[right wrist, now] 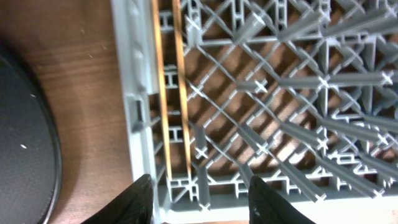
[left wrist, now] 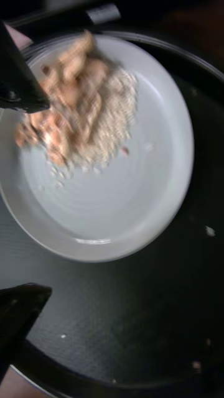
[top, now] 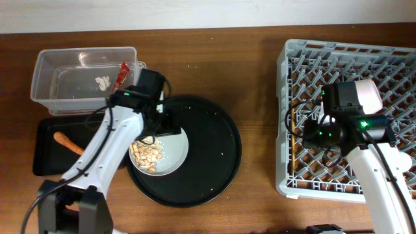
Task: Sort waste into correct bins and load items into the dishwasher rack
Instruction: 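Grasp the white plate rim with the left gripper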
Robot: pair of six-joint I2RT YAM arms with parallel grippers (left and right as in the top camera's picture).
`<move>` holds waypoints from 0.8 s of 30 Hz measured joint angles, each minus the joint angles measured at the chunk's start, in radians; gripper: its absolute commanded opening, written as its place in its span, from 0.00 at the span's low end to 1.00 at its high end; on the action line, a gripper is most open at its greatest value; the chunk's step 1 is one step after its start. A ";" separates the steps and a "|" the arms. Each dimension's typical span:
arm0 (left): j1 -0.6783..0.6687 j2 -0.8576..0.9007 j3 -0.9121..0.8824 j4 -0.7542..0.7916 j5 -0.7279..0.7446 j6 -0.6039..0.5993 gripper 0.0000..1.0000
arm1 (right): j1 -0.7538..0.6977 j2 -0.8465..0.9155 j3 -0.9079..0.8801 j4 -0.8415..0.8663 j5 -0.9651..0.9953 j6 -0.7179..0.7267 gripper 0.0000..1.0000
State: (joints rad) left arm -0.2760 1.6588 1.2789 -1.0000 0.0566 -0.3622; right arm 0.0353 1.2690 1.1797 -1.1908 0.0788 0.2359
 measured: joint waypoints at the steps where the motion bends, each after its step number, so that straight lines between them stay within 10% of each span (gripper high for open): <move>1: -0.023 0.003 -0.009 0.021 0.000 -0.005 0.87 | -0.002 0.000 0.000 -0.012 0.000 -0.001 0.49; 17: -0.274 0.248 -0.030 0.116 -0.101 -0.133 0.70 | -0.002 0.000 0.000 -0.056 -0.175 -0.087 0.49; 24: -0.301 0.286 -0.029 0.125 -0.153 -0.161 0.29 | -0.002 0.000 0.000 -0.067 -0.175 -0.090 0.49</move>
State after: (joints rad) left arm -0.5766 1.9453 1.2495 -0.8749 -0.0959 -0.5228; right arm 0.0330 1.2690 1.1801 -1.2575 -0.0963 0.1455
